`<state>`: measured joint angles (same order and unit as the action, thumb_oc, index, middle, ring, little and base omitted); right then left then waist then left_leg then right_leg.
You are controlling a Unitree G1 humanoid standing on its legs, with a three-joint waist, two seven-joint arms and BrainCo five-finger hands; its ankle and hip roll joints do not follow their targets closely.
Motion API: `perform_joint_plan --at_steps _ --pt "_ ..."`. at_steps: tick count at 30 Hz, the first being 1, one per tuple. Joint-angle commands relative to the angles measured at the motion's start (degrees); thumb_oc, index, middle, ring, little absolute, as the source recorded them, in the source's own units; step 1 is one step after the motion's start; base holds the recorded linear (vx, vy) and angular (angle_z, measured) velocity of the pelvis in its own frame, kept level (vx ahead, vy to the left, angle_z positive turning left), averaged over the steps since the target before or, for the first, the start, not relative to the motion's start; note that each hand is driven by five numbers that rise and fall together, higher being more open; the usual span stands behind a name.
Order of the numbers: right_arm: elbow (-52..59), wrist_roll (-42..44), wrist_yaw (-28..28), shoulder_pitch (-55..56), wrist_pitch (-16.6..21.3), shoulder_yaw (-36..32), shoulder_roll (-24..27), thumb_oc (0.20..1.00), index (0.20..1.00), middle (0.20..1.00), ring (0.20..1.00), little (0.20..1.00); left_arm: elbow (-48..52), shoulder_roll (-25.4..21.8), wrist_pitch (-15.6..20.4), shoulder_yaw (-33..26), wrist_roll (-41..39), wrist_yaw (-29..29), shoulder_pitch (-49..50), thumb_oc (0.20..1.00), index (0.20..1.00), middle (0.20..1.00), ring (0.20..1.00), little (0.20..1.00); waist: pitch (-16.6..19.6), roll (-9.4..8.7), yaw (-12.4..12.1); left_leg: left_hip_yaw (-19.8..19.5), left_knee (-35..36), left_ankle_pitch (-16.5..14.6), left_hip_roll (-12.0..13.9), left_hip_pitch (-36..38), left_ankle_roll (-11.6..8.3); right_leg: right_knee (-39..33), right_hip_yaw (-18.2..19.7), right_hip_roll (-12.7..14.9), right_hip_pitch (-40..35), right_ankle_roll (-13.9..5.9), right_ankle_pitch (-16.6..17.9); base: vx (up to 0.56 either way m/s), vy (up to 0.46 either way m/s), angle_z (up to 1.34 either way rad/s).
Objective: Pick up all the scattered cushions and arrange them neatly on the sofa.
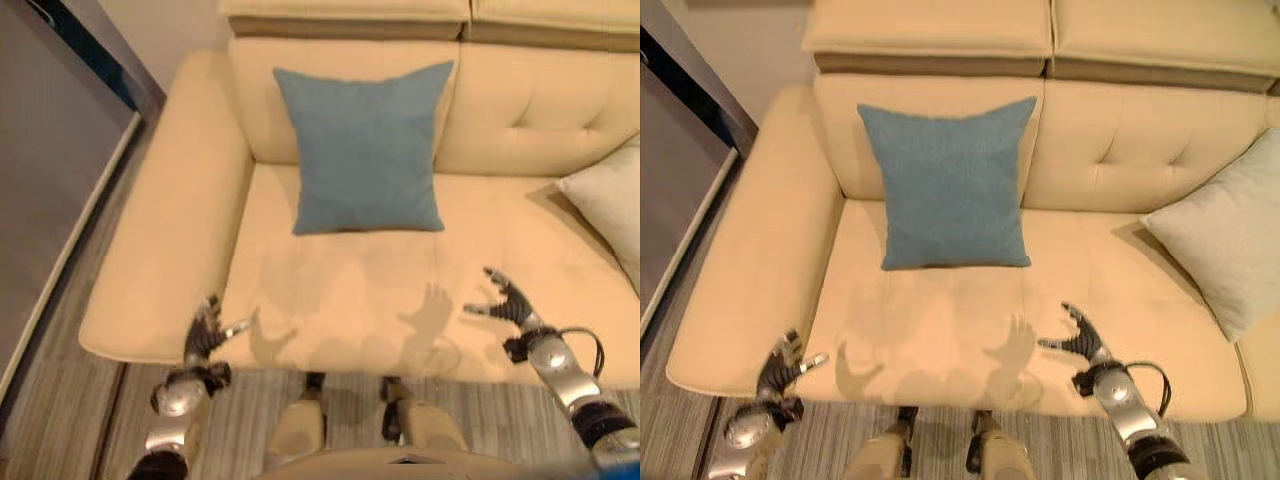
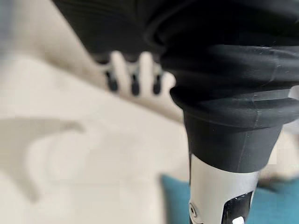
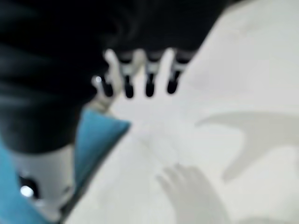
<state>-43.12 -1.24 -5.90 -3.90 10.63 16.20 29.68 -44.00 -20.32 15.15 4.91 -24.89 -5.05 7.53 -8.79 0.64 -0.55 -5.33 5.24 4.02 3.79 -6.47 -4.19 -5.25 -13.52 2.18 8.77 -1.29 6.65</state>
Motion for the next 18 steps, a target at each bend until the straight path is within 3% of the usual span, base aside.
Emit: perform_joint_plan --at_steps 1,5,8,10,12,13,16,18 --pt "-4.4 -1.7 -0.2 -0.3 0.3 0.9 -3.0 1.000 1.000 1.000 1.000 1.000 -10.7 0.6 -1.9 -0.3 5.2 0.5 -4.0 1.000 1.000 1.000 1.000 1.000 1.3 -3.11 0.6 2.2 -2.6 -0.5 -0.2 2.5 -2.51 0.6 -0.2 1.0 -6.9 -4.97 -6.9 -0.01 -0.056 0.02" --pt "-8.3 -1.2 -0.2 0.4 0.0 0.7 -4.7 1.000 1.000 1.000 1.000 1.000 -16.1 2.4 -3.0 -1.0 5.4 1.2 -4.8 1.000 1.000 1.000 1.000 1.000 1.7 -3.25 0.8 2.5 -3.1 -0.7 0.0 3.2 -2.76 0.2 -0.4 0.9 -8.1 -4.85 -7.2 -0.03 -0.045 0.08" --pt "-12.4 0.9 -0.1 0.8 -0.7 0.1 -6.9 1.000 1.000 1.000 1.000 1.000 -21.8 3.8 -4.0 -1.0 7.7 1.2 -6.1 1.000 1.000 1.000 1.000 1.000 1.6 -4.09 1.1 2.2 -8.1 -2.7 -0.7 3.3 -2.51 0.2 0.8 1.0 -9.2 -4.47 -7.0 -0.08 -0.024 0.08" --pt "-16.5 1.6 -0.1 -0.2 -1.4 0.0 -7.8 1.000 1.000 1.000 1.000 1.000 -24.1 5.2 -4.4 -1.0 7.6 1.6 -6.8 1.000 1.000 1.000 1.000 1.000 1.7 -4.67 0.9 -2.2 -14.1 -5.6 -3.5 4.7 -2.05 0.6 3.0 1.6 -8.6 -4.28 -5.7 -0.12 0.057 -0.13" --pt "-17.8 1.7 0.0 -0.6 -1.8 -0.1 -8.1 1.000 1.000 1.000 1.000 1.000 -24.6 5.6 -4.4 -1.0 7.4 1.8 -6.9 1.000 1.000 1.000 1.000 1.000 2.0 -4.55 0.8 -3.6 -15.2 -6.3 -4.1 5.9 -1.79 0.9 3.8 1.6 -8.2 -4.44 -5.2 -0.13 0.112 -0.41" --pt "-20.1 1.5 0.3 -1.0 -2.8 -0.4 -8.7 1.000 1.000 1.000 1.000 1.000 -24.4 6.4 -4.5 -1.6 5.8 1.8 -6.6 1.000 1.000 1.000 1.000 1.000 2.4 -3.94 0.8 -7.2 -15.8 -6.8 -4.9 8.2 -1.21 2.6 5.9 1.7 -6.3 -4.86 -4.1 -0.21 0.201 -0.62" --pt "-21.5 1.8 0.1 -1.7 -3.5 -0.7 -8.8 1.000 1.000 1.000 1.000 1.000 -24.0 7.1 -4.6 -1.3 4.5 1.8 -6.7 1.000 1.000 1.000 1.000 1.000 2.0 -3.27 1.0 -6.8 -12.9 -7.9 -5.5 8.9 -0.17 4.3 7.0 2.7 -3.6 -5.91 -2.6 -0.15 0.130 -0.89" --pt "-23.6 1.8 0.1 -2.0 -4.0 -1.4 -9.5 1.000 1.000 1.000 1.000 1.000 -24.4 7.5 -4.8 -0.4 5.1 1.9 -7.4 1.000 1.000 1.000 1.000 1.000 2.0 -3.44 1.3 -5.7 -10.7 -10.2 -6.8 9.8 1.29 4.7 7.4 4.1 -2.0 -6.82 -1.2 -0.19 0.173 -0.28"
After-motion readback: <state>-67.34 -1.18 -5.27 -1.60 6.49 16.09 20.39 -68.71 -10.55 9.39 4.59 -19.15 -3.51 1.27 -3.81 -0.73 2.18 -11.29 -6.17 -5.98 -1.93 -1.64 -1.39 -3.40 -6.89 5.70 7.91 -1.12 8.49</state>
